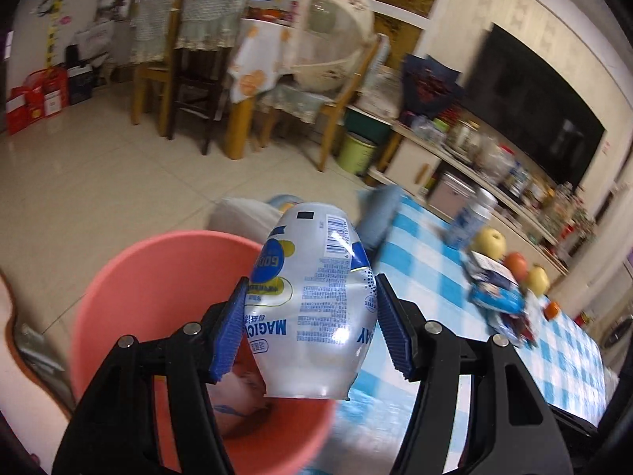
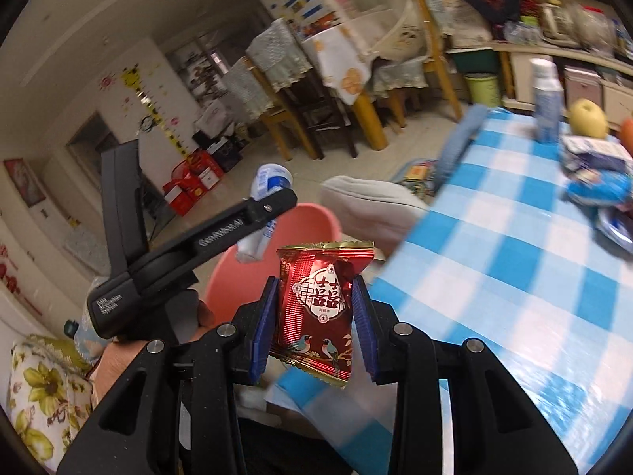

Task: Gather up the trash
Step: 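Carry both items to the pink bin and open both grippers, then move both tools back over the table toward the remaining packets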

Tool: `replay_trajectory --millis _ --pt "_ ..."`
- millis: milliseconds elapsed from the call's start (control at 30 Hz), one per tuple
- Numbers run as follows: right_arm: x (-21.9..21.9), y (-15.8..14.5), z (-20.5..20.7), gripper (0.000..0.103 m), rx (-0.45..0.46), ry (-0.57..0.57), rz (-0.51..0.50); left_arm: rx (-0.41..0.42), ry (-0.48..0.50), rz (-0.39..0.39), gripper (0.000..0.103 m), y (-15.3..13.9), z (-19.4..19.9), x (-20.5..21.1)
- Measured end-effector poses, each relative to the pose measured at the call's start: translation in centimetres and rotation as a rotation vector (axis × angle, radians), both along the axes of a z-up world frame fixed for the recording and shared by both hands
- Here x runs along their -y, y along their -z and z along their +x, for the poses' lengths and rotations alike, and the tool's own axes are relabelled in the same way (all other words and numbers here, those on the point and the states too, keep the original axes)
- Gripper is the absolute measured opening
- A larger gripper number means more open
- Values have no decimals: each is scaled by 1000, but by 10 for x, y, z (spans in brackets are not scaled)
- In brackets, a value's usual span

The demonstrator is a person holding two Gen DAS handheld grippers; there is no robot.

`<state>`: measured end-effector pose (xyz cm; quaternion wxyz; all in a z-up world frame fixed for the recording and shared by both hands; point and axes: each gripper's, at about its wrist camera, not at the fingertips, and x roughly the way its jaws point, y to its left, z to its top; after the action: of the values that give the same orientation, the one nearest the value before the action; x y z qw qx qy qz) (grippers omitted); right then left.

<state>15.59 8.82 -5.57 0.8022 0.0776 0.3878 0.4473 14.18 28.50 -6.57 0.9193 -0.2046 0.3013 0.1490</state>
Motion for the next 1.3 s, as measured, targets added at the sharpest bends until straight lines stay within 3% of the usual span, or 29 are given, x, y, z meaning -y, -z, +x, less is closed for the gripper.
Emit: replay_trajectory --millis 333,400,433,467,600,800,1000,1300 --pt "-70 10 7 41 -15 -65 -33 -29 -108 -39 63 10 -15 -51" --pt "-77 16 9 48 -36 -73 -40 -45 -128 -43 68 13 -17 -56" --pt "-76 18 10 51 -35 -68 -38 -52 -137 -44 76 14 -17 -58" --pt "-75 19 10 61 -29 -55 -40 -62 -152 -41 80 15 -17 -60" --pt "-60 22 9 72 -3 5 -50 -66 -167 -22 88 14 -16 -59" --pt "-23 19 9 85 53 97 -78 -9 -126 -8 89 11 -12 -47" --pt "15 24 10 88 79 166 -115 54 -48 9 89 7 -4 -22" --pt "57 26 5 89 183 264 -215 4 74 77 89 7 23 29"
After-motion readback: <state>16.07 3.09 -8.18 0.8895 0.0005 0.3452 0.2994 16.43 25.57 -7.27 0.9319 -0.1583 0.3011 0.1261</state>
